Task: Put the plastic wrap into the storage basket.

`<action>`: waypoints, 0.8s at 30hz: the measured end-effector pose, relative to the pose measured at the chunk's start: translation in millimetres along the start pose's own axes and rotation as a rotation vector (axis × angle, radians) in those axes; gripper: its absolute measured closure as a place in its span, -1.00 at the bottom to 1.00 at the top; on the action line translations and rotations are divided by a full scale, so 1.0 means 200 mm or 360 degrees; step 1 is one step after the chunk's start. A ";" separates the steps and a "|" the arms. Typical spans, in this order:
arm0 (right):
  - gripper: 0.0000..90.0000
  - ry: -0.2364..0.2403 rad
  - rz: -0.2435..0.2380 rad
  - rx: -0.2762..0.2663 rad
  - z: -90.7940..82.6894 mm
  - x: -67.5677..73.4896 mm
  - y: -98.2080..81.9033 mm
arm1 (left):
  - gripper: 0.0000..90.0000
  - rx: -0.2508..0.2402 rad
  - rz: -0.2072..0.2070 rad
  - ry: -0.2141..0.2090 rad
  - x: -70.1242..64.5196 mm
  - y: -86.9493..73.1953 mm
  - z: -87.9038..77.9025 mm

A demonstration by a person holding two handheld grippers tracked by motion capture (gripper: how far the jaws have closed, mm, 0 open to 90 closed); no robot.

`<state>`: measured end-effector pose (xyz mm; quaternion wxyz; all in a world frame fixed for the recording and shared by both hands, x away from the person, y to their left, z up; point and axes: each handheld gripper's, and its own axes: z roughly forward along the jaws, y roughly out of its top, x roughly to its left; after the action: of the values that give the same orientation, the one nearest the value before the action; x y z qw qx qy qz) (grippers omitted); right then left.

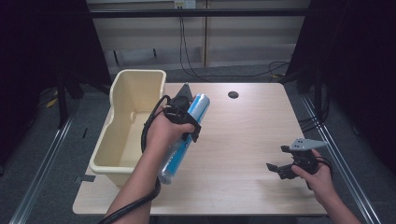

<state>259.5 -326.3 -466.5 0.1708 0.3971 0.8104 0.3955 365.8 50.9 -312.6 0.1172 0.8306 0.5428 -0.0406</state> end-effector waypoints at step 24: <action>-0.91 -0.0015 0.0014 0.0011 -0.01 0.00 0.00 | -0.29 -0.0045 -0.0060 -0.0002 0.13 -0.06 -0.34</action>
<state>258.2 -326.8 -466.5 0.1715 0.4030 0.8092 0.3917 361.2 94.9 -254.4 0.1285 0.8185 0.5588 -0.0356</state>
